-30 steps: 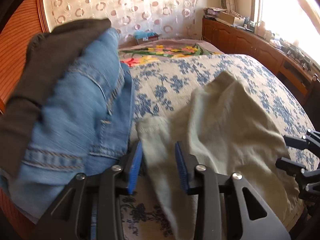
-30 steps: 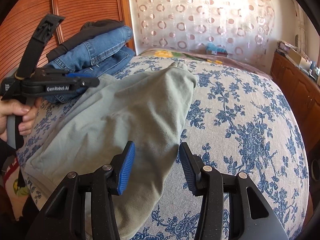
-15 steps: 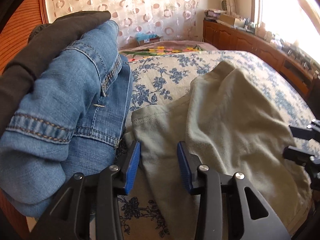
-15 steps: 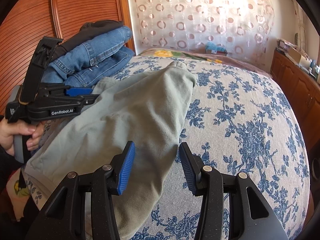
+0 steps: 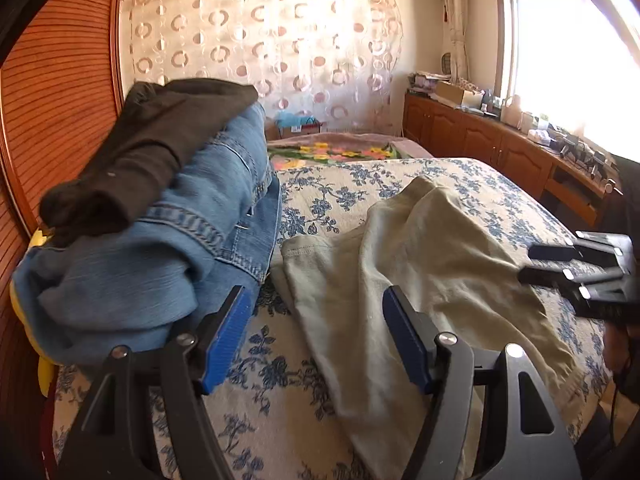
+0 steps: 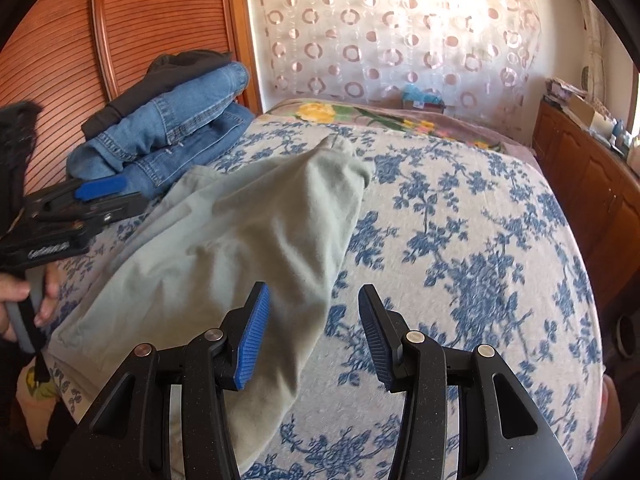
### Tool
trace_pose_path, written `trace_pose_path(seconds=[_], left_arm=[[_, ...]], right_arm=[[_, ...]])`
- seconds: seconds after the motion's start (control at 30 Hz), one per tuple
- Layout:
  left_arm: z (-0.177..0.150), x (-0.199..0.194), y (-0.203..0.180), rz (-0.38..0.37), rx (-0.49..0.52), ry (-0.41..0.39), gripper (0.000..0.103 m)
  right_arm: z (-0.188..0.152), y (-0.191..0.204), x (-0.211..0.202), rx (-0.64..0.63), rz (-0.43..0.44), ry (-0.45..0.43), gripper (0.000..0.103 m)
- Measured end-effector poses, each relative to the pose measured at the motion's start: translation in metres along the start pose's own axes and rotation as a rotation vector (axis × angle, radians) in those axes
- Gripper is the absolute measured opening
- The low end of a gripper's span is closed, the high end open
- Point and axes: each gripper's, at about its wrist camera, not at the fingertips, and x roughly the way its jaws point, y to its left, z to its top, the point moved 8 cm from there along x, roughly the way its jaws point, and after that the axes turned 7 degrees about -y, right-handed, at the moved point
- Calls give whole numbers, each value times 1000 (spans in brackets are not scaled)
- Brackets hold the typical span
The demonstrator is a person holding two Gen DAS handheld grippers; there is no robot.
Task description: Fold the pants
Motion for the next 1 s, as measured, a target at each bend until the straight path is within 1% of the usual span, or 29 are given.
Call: trace_pose_path(seconds=[0.17, 0.27, 0.43, 0.47, 0.57, 0.6, 0.63, 0.67, 0.7, 0.73, 0.83, 0.87, 0.93, 0.97, 1.0], left_arm=[[-4, -16, 1, 3, -4, -6, 68], [-8, -22, 0, 2, -3, -11, 68], [-13, -30, -1, -9, -8, -6, 68], [-14, -30, -2, -10, -8, -6, 68], [-19, -32, -1, -5, -15, 5, 68], [-21, -32, -1, -7, -16, 7, 68], [-22, -33, -2, -10, -16, 8, 68], [-24, -32, -2, -10, -17, 12, 68], [-25, -32, -2, -8, -17, 15, 68], [-26, -32, -2, -6, -17, 18, 68], [-29, -32, -2, -11, -22, 20, 68], [-30, -32, -3, -14, -22, 23, 68], [-30, -33, -4, -13, -17, 28, 68], [-31, -33, -6, -14, -16, 29, 68], [-32, -34, -7, -15, -14, 29, 68]], right_arm=[[26, -2, 11, -10, -8, -11, 47], [39, 0, 30, -10, -3, 8, 47], [46, -2, 64, -7, -13, 58, 47], [44, -4, 72, -3, -7, 84, 47], [41, -11, 80, 26, -6, 107, 46], [41, -12, 79, 35, 11, 108, 42], [40, -12, 78, 38, 27, 107, 31], [40, -11, 77, 36, 36, 106, 15], [40, -12, 74, 32, 47, 102, 7], [42, -13, 70, 26, 43, 87, 6], [45, -25, 58, 52, 16, 66, 6], [45, -29, 56, 62, 10, 71, 6], [40, -35, 53, 55, -31, 94, 9], [38, -37, 52, 48, -38, 100, 18], [36, -37, 48, 42, -37, 98, 23]])
